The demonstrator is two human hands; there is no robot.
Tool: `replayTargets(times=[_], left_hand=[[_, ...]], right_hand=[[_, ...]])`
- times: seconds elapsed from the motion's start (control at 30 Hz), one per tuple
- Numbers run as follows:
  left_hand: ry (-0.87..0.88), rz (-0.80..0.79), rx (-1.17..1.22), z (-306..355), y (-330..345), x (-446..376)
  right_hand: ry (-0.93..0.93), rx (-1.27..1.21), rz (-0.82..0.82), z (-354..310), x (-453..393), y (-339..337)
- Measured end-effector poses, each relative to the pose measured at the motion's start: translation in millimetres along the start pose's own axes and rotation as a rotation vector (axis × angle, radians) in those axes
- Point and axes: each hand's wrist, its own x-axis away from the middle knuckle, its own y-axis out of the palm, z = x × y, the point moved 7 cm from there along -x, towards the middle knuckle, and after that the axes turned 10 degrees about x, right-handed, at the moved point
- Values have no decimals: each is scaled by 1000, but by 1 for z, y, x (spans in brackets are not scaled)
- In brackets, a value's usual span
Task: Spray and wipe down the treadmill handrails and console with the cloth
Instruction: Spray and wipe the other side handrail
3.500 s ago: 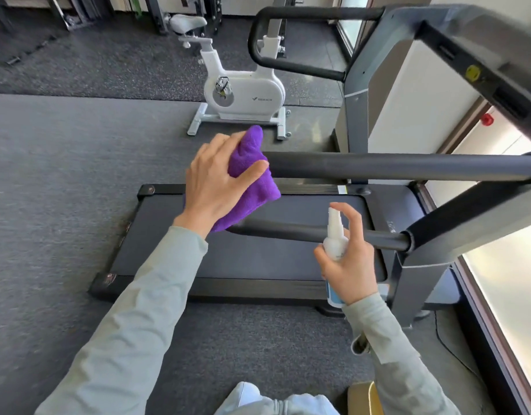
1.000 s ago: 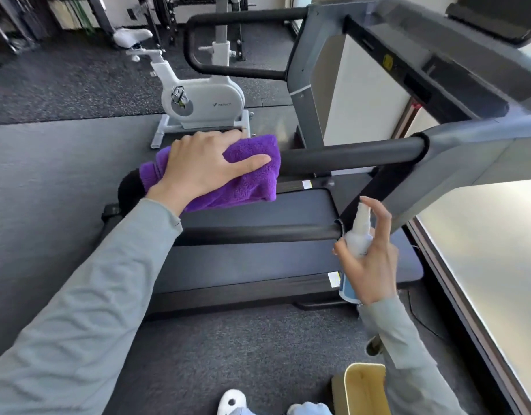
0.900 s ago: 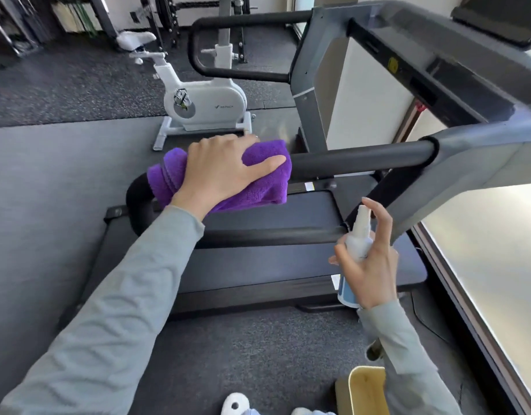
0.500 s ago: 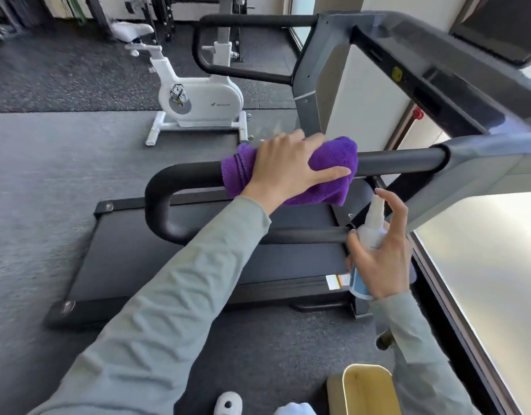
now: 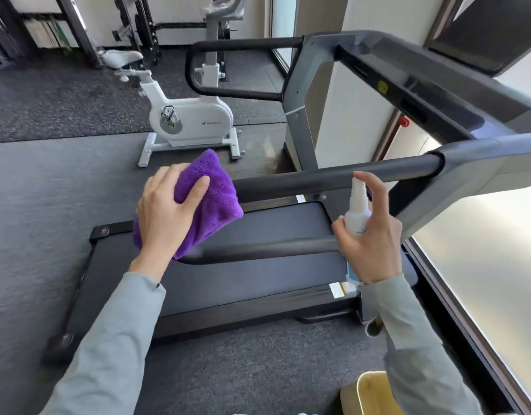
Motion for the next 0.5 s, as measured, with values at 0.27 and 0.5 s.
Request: replayTargets(times=[0.27,0.5], left_hand=[[-9,3,16,1,-1,3],[-8,21,1,1,-1,4]], right_hand=[[-137,32,-89,-43,-3,36],[-84,5,-88,-38,1,45]])
